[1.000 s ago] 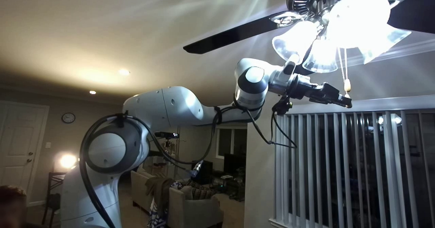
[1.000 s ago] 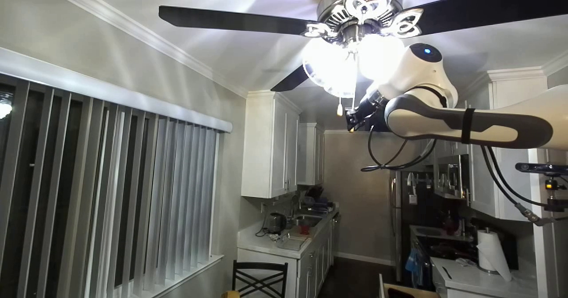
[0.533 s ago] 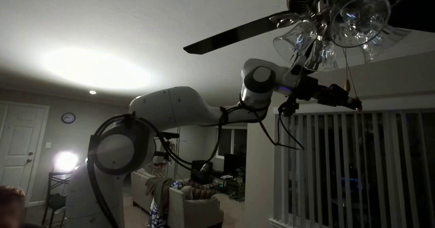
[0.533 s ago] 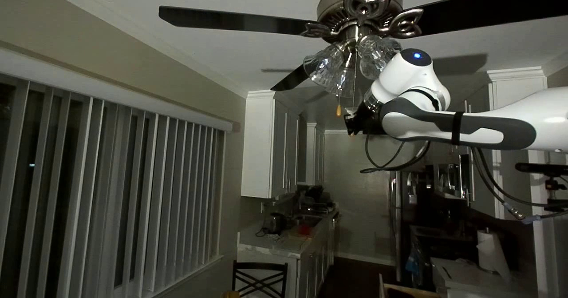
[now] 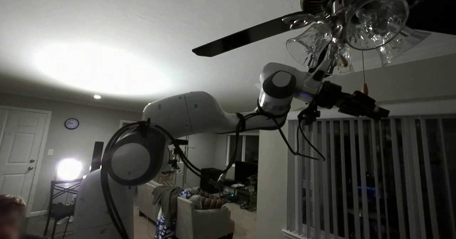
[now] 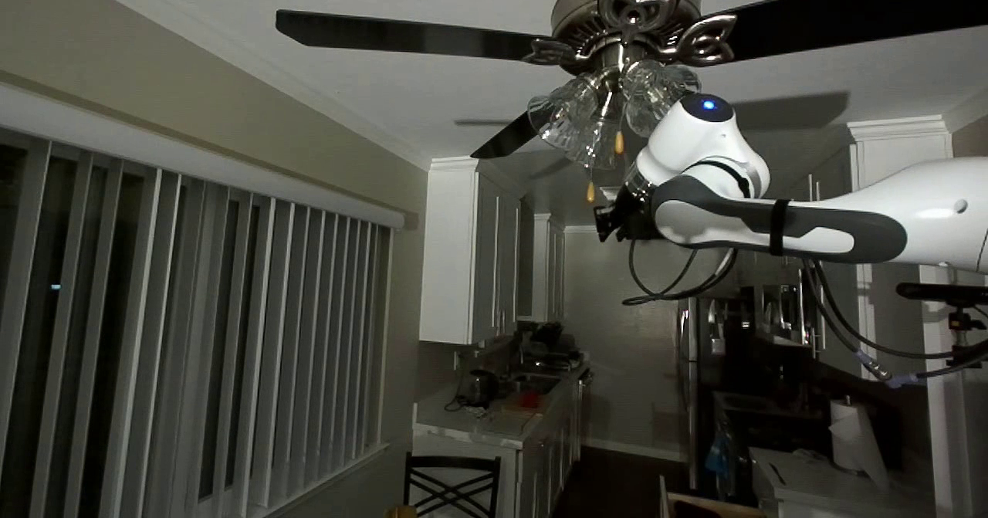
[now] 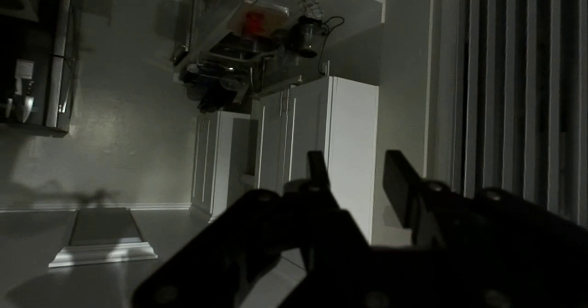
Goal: Turn off the chandelier.
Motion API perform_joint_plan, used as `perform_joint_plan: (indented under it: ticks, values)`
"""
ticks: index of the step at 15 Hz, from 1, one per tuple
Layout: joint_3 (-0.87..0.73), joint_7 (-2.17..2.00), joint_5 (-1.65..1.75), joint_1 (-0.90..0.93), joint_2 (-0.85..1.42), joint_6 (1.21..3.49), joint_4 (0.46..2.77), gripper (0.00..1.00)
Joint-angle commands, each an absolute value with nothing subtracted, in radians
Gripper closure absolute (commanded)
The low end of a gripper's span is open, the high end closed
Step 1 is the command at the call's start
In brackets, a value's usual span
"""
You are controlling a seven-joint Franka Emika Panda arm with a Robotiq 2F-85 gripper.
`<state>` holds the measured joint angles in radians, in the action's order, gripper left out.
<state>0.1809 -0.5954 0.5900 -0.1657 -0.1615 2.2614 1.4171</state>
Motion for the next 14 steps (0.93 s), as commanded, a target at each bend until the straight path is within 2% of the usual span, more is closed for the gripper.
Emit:
perform_joint_plan:
  ticks: [1,6,8,14]
  values:
    - [0.190,-0.617,0.610,-0.170,-0.144,2.227,1.396,0.30]
    - [0.187,-0.602,0.603,-0.170,-0.134,2.174,1.396,0.02]
    - [0.153,-0.600,0.612,-0.127,-0.122,2.135,1.384,0.00]
    - [0.184,-0.593,0.600,-0.159,-0.118,2.071,1.388,0.00]
